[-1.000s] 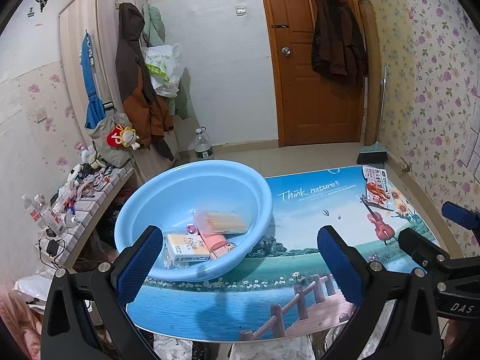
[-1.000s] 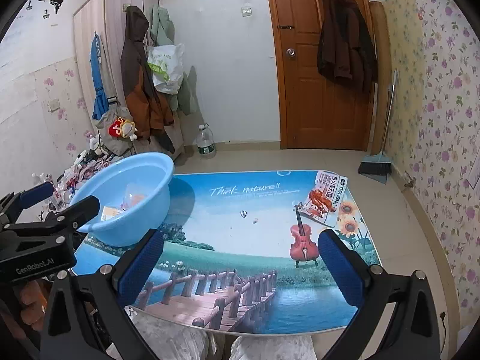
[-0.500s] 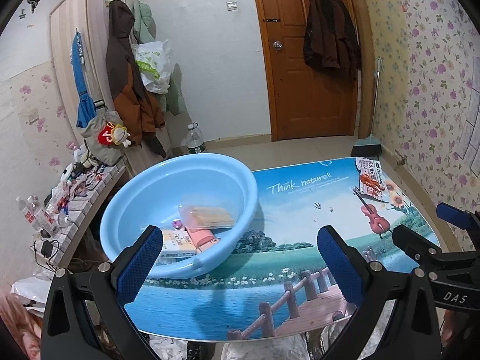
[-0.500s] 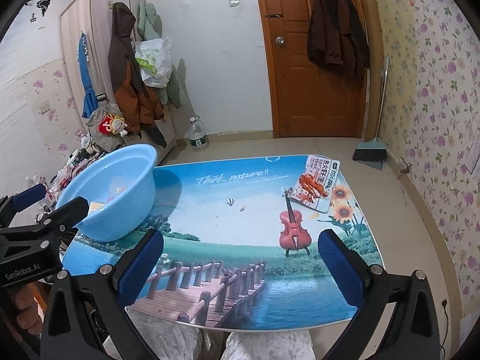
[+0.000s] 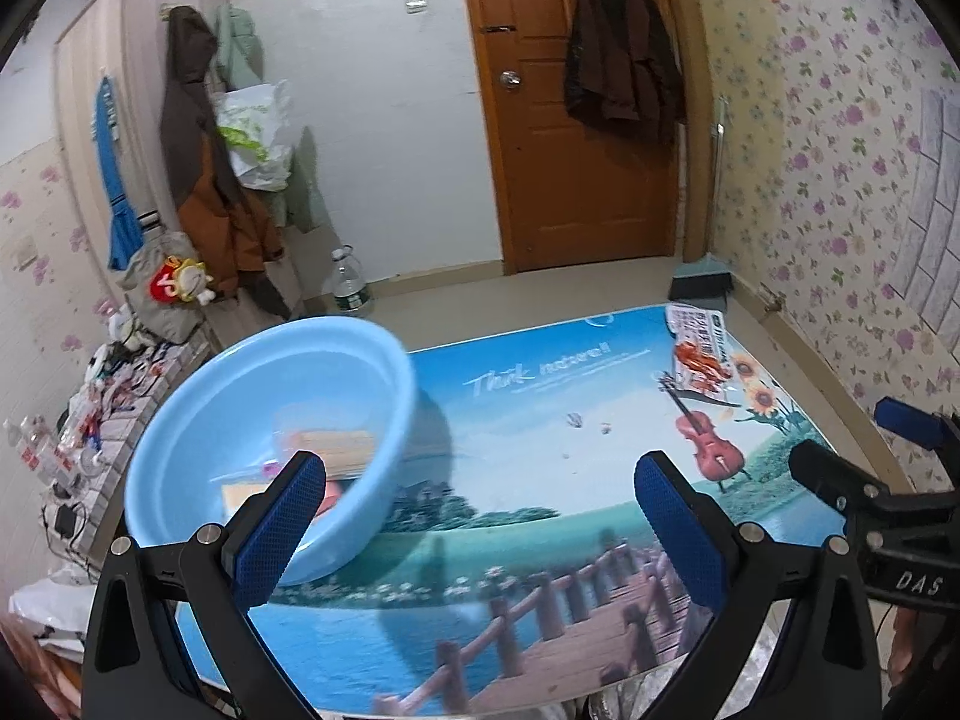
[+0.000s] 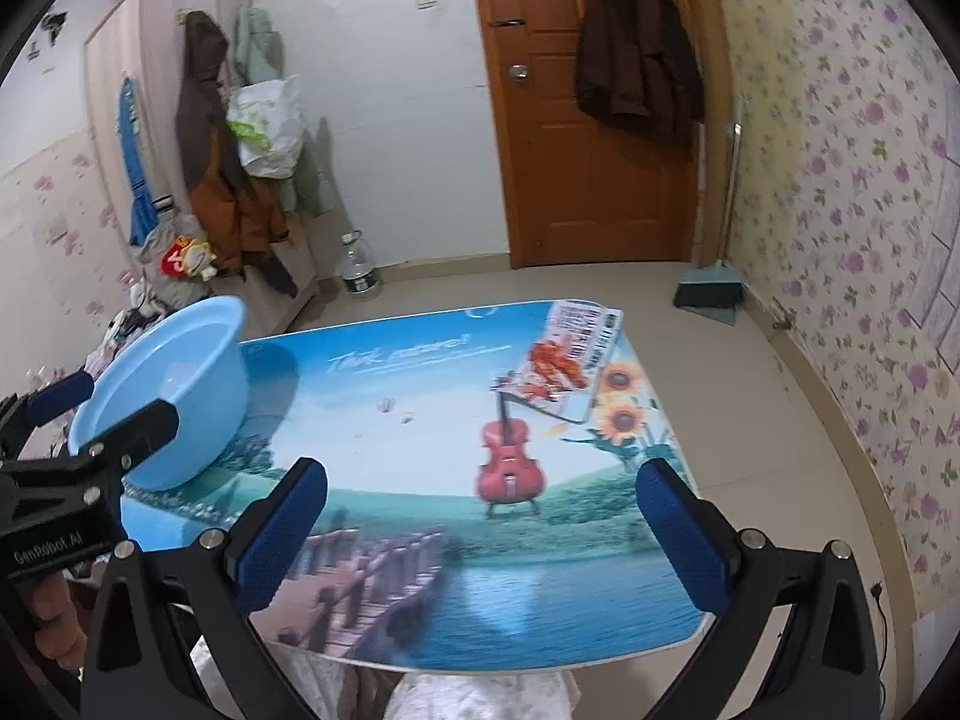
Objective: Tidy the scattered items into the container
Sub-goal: 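Move both grippers back from the basin toward the snack packet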
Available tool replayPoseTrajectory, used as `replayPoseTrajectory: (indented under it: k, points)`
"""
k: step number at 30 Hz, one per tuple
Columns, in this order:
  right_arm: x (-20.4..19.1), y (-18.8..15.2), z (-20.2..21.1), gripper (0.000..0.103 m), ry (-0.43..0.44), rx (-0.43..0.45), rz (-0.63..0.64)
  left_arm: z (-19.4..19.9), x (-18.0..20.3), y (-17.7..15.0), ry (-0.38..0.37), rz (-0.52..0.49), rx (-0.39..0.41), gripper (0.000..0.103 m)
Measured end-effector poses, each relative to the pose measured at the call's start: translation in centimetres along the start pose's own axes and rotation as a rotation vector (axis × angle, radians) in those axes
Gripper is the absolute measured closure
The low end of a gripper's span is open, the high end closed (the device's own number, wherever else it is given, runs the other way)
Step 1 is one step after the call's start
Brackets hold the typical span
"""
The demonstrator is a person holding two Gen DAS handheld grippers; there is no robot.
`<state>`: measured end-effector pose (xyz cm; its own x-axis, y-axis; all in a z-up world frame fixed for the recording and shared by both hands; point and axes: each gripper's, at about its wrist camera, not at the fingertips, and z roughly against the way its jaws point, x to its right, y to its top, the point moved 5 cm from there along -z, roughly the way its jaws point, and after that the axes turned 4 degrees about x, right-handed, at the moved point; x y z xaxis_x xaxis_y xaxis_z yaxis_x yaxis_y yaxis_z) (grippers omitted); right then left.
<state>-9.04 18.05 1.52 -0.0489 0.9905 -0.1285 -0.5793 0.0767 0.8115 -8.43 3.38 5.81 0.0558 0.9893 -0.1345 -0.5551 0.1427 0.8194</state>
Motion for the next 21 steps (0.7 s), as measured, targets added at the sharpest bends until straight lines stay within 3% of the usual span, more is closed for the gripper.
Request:
replayPoseTrajectory:
  k: [9,21]
  points:
    - [4.2,0.3,-2.4,0.000,-0.042,-0.024,-0.021,-3.8,3.9,0.2,-0.033,-0.063,-0.049,0.000]
    - [8.0,3.1,-6.2,0.000,-0.064,-0.030,-0.012,-9.4,9.0,0.7,-0.091,-0.137,-0.104,0.000]
